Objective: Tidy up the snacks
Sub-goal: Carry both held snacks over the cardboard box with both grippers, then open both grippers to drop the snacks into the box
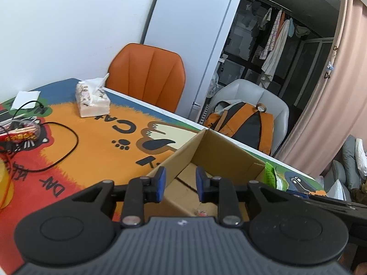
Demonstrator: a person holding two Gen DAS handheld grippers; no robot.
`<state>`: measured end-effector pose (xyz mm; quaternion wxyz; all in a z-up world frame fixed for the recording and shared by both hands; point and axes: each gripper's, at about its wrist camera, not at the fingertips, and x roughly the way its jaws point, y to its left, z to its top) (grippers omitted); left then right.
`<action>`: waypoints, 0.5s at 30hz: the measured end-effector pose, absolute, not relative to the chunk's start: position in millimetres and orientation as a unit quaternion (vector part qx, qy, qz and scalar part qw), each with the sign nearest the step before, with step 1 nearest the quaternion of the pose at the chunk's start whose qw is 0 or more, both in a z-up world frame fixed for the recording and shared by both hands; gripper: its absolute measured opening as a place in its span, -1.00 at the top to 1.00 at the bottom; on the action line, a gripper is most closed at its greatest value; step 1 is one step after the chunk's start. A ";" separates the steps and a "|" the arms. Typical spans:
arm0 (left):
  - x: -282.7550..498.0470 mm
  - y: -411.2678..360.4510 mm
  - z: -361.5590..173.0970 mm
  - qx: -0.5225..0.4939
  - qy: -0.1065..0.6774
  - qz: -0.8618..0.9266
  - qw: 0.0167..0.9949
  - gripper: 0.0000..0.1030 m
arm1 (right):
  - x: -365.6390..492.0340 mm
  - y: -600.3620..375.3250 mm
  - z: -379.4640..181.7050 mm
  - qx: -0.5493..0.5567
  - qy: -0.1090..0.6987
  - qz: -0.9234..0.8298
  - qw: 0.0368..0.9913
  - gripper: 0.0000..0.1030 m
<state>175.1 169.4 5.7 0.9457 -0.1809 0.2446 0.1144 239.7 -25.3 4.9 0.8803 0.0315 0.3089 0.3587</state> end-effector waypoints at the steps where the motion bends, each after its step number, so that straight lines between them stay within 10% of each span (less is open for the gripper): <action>1: 173.0 169.6 6.3 -0.181 0.245 0.117 0.945 0.39 | 239.8 -24.1 4.4 0.031 0.309 0.359 0.880 0.39; 7: 167.1 167.2 7.4 -0.179 0.232 0.127 0.948 -0.32 | 249.3 -17.9 2.1 0.023 0.318 0.371 0.872 0.40; 15: 178.4 166.5 14.2 -0.187 0.250 0.125 0.942 -0.50 | 274.2 -22.4 10.0 -0.002 0.337 0.401 0.852 0.43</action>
